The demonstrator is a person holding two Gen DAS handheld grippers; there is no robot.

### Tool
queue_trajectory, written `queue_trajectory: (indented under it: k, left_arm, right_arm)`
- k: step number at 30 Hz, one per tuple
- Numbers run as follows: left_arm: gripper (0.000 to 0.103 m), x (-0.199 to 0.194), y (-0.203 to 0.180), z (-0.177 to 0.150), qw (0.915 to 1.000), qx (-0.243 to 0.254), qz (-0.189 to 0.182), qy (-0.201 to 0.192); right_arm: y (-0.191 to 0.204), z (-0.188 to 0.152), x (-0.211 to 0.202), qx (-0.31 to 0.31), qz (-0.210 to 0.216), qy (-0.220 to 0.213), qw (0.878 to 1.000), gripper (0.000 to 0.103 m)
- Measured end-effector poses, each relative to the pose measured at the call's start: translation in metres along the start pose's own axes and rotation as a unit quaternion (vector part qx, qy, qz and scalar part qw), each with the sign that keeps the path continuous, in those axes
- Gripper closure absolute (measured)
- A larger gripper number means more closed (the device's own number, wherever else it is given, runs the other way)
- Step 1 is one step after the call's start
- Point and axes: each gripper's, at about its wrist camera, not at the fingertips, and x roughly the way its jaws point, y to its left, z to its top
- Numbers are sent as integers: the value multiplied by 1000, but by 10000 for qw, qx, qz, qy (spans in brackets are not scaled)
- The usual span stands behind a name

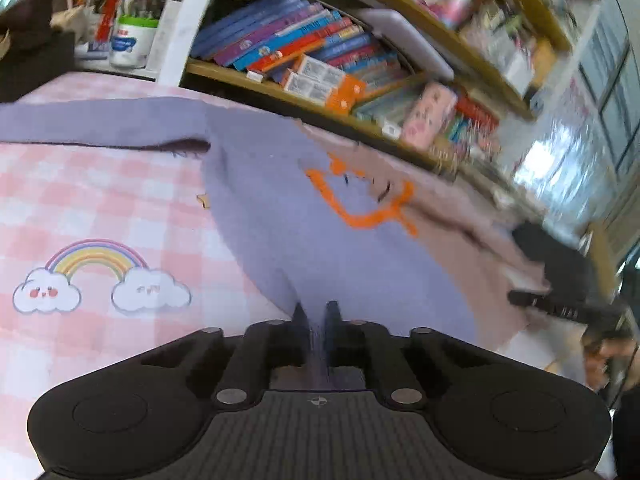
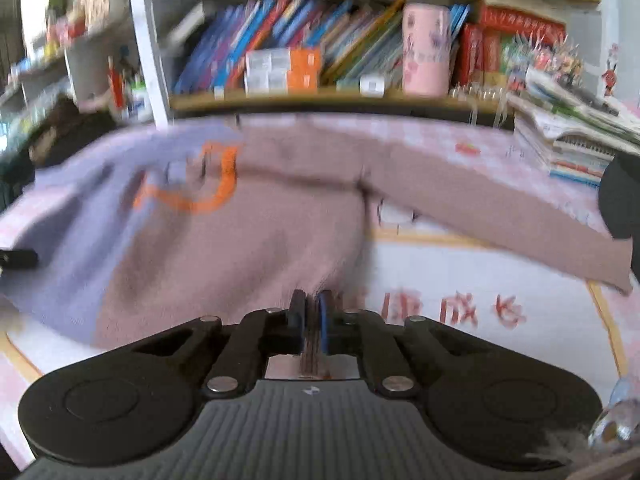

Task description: Fold clothes

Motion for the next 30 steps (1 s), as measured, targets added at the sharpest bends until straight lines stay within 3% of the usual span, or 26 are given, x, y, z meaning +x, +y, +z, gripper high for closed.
queue_trajectory:
  k: [3,6,13,16,17,18,20,22,27,28,30]
  left_arm:
    - [98,-22,-2,20,9986,-180,-217,-451]
    - [98,-39,-7,25,9983,-3,-106,-576]
    - [96,-39,4,-10,9978,297,599,1]
    - [85,-44,5,-12,9952,464,857,-26]
    - [73,-46,6,-11,9945,512,910,-48]
    - [66,-47,6,-9,9941,550,934,-81]
    - [48,-46,5,-6,9936,610,936,-140]
    - [48,-39,6,-5,9933,630,957,-130]
    - [54,-22,12,-7,9885,559,1406,-60]
    - [60,-21,12,-8,9883,561,1418,-68]
    - [84,-21,11,-9,9896,599,1305,-19]
  right_arm:
    - [-1,19,-28,175,215,-478,9985,99]
    - [8,28,-58,80,590,-591,9965,99]
    - [28,-17,-62,-287,776,343,9960,99]
    - [32,-32,-60,-318,902,549,9939,96]
    - [31,-31,-60,-291,846,492,9948,90]
    - [30,-30,-61,-261,788,434,9956,76]
    - [24,-24,-57,-123,566,291,9979,68]
    - [19,-18,-46,16,355,266,9990,68]
    - [18,-26,-19,77,-22,490,9988,68]
    - [18,-28,-19,97,11,479,9988,68]
    - [18,-30,-19,135,77,458,9988,73]
